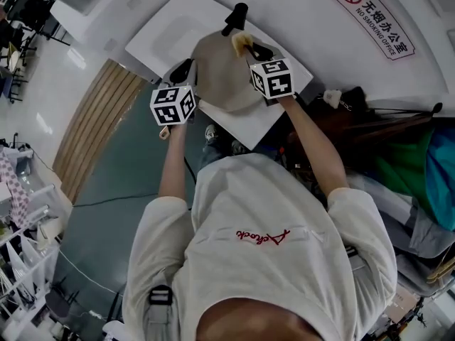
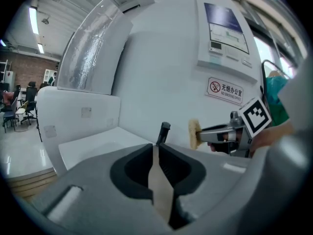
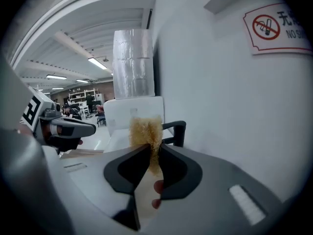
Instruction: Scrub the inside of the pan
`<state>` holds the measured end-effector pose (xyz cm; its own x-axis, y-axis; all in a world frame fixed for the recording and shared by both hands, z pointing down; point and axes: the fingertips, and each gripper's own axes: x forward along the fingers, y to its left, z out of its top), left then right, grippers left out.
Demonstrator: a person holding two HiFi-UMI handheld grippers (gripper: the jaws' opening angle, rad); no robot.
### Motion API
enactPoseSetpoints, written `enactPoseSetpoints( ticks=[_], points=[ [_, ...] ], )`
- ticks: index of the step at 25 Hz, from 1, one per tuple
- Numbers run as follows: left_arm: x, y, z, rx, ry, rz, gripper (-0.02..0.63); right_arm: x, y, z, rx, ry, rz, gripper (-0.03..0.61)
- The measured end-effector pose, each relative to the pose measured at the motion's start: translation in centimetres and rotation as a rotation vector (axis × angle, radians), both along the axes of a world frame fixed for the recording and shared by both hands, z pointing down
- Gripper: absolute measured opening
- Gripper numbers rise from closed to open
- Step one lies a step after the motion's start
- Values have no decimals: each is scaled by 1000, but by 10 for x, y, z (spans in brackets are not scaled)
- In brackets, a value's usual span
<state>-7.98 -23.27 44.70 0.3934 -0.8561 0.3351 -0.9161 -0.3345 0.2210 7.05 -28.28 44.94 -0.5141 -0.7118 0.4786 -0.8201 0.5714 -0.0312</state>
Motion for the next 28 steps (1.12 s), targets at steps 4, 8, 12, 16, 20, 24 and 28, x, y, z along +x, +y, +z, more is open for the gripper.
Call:
enactPoseSetpoints(
  ticks=[4,8,12,16,20,24,28],
  points=[
    [13,10,-13,28,-7,-6,35,10,13,-17,35,-49,2,67],
    [25,25,-27,69,-18,-18,28,16,27,-34,70,-89,-7,67],
    [30,43,-38,106,-26,-43,2,20,41,-46,103,-112,-22,67],
    [32,56,-41,111,-31,-54,0,20,53,-55,128,-129,-32,67],
    [28,64,-49,126,-31,-63,0,16,60,-65,144,-143,-32,67],
    [27,69,-60,154,-28,-52,0,12,68,-73,167,-131,-33,67],
    [30,81,-67,170,-25,-24,0,11,84,-79,184,-124,-20,67]
  ],
)
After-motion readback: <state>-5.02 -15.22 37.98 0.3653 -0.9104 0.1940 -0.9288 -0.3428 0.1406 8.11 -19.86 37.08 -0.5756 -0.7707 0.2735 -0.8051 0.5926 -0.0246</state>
